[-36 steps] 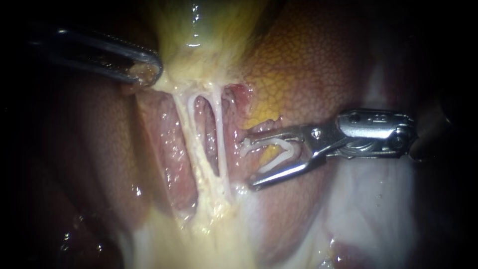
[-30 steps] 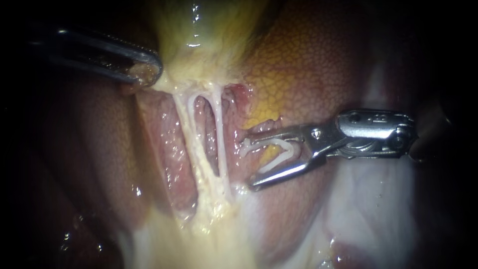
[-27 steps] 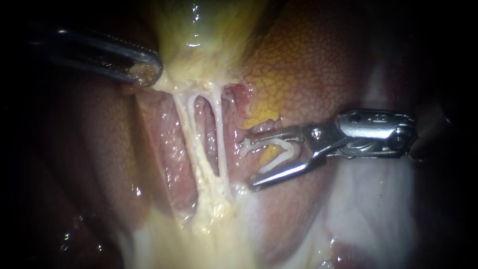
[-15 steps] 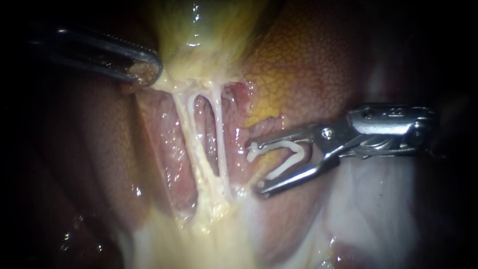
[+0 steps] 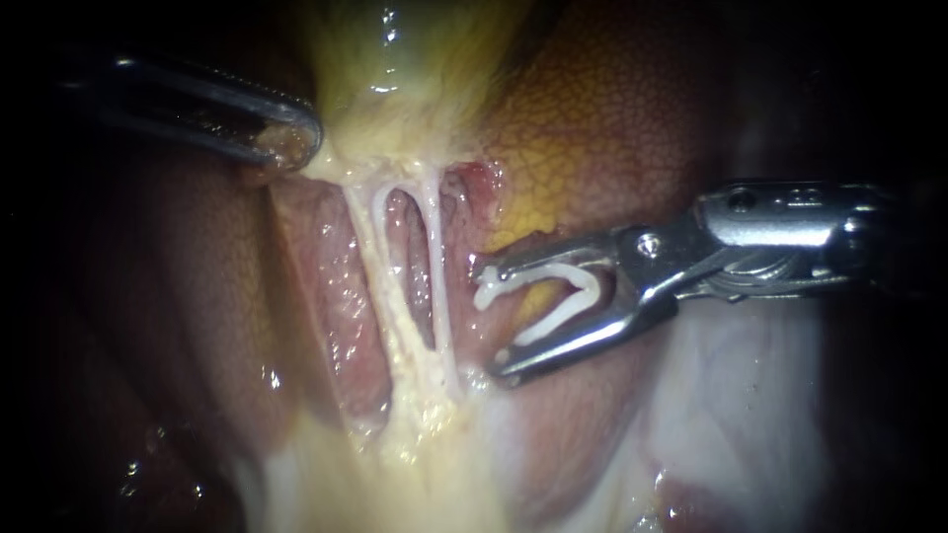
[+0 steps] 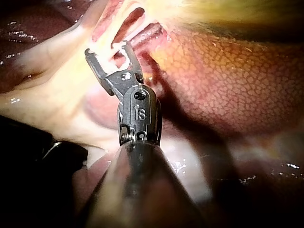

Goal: Clipping first clip left tube

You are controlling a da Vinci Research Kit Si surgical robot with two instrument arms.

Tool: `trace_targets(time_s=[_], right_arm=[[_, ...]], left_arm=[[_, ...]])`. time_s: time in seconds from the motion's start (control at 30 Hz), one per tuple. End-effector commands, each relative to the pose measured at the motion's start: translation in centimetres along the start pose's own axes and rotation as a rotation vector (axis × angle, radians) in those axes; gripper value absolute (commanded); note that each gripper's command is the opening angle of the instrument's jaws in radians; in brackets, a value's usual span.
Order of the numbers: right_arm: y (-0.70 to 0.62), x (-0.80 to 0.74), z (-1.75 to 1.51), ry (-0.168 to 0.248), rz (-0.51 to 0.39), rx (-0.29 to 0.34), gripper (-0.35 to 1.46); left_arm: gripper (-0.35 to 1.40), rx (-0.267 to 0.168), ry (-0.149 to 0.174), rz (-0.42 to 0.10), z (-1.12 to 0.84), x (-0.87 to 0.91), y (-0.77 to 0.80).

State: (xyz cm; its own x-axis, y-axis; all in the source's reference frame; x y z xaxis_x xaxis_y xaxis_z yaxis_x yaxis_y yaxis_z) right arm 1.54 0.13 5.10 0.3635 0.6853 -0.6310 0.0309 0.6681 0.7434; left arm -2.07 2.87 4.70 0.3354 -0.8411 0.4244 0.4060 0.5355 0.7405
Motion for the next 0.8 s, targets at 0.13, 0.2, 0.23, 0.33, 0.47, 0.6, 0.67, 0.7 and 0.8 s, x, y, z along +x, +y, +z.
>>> trace_targets(time_s=[0.13, 0.2, 0.23, 0.33, 0.47, 0.6, 0.67, 0.7, 0.8], right_arm=[[0.02, 0.02, 0.10, 0.004, 0.001, 0.006, 0.42], [0.03, 0.02, 0.14, 0.003, 0.001, 0.007, 0.42], [0.04, 0.02, 0.16, 0.003, 0.000, 0.006, 0.42], [0.07, -0.01, 0.20, 0.002, -0.001, 0.007, 0.42], [0.10, -0.07, 0.27, 0.000, -0.006, 0.010, 0.42], [0.15, -0.16, 0.35, -0.004, -0.012, 0.013, 0.43], [0.17, -0.19, 0.37, -0.005, -0.014, 0.015, 0.43], [0.19, -0.21, 0.39, -0.006, -0.016, 0.014, 0.43], [0.22, -0.25, 0.42, -0.007, -0.018, 0.016, 0.44]], left_arm=[[-0.35, -0.001, 0.000, 0.000, 0.00, 0.00, 0.00], [-0.35, -0.001, 0.000, 0.000, 0.00, 0.00, 0.00], [-0.35, -0.001, 0.000, 0.000, 0.01, 0.00, 0.00], [-0.35, -0.001, -0.001, 0.000, 0.01, 0.00, 0.00], [-0.35, -0.001, -0.001, 0.000, 0.01, 0.00, 0.00], [-0.35, -0.001, -0.001, 0.000, 0.01, 0.00, 0.00], [-0.35, -0.001, -0.001, 0.000, 0.01, 0.00, 0.00], [-0.35, -0.001, -0.001, 0.000, 0.01, 0.00, 0.00], [-0.35, -0.001, -0.001, 0.000, 0.01, 0.00, 0.00]])
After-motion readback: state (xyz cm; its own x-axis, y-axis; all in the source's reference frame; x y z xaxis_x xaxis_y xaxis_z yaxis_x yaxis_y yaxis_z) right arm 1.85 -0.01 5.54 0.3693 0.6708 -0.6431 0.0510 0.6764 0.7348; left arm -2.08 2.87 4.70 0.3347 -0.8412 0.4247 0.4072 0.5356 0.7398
